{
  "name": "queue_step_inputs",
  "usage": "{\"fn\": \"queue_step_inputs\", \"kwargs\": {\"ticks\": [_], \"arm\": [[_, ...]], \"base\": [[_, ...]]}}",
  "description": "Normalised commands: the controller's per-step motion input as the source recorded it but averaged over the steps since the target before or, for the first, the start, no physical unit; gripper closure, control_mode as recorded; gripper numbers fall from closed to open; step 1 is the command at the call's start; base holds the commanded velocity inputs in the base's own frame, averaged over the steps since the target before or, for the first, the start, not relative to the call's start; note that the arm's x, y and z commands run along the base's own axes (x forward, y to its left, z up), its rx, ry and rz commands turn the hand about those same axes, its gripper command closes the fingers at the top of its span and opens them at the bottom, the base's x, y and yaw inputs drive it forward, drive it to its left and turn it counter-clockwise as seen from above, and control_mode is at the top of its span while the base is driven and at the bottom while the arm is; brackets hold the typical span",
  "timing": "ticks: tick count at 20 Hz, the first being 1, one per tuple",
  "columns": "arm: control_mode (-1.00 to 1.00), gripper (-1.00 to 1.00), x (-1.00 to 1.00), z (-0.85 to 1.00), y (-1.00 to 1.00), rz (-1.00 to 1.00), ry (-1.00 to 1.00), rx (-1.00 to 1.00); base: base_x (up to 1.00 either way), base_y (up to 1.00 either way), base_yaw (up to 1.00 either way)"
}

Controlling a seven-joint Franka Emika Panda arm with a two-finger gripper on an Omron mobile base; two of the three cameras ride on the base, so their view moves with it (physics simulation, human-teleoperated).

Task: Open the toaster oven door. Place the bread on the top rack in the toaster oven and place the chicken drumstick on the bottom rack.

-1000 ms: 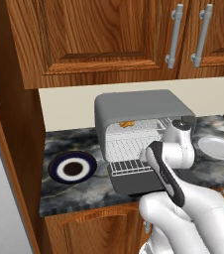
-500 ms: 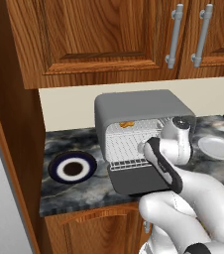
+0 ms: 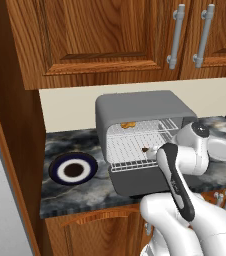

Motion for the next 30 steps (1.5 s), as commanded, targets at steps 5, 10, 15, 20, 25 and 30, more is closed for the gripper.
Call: {"fn": "queue_step_inputs", "kwargs": {"ticks": [5, 10, 15, 20, 25, 30], "arm": [[-1.0, -1.0, -0.37, -0.24, 0.15, 0.0, 0.13, -0.05], [-1.0, -1.0, 0.31, -0.49, 0.21, 0.0, 0.12, -0.07], [-1.0, -1.0, 0.43, -0.36, 0.1, 0.0, 0.02, -0.05], [-1.0, -1.0, 0.69, -0.25, 0.04, 0.0, 0.0, -0.04], [-1.0, -1.0, 0.31, -0.37, 0.0, 0.0, -0.03, -0.02], [-1.0, -1.0, 0.36, -0.39, 0.0, 0.0, -0.06, -0.03]], "base": [[0.0, 0.0, 0.0], [0.0, 0.0, 0.0], [0.0, 0.0, 0.0], [0.0, 0.0, 0.0], [0.0, 0.0, 0.0], [0.0, 0.0, 0.0]]}}
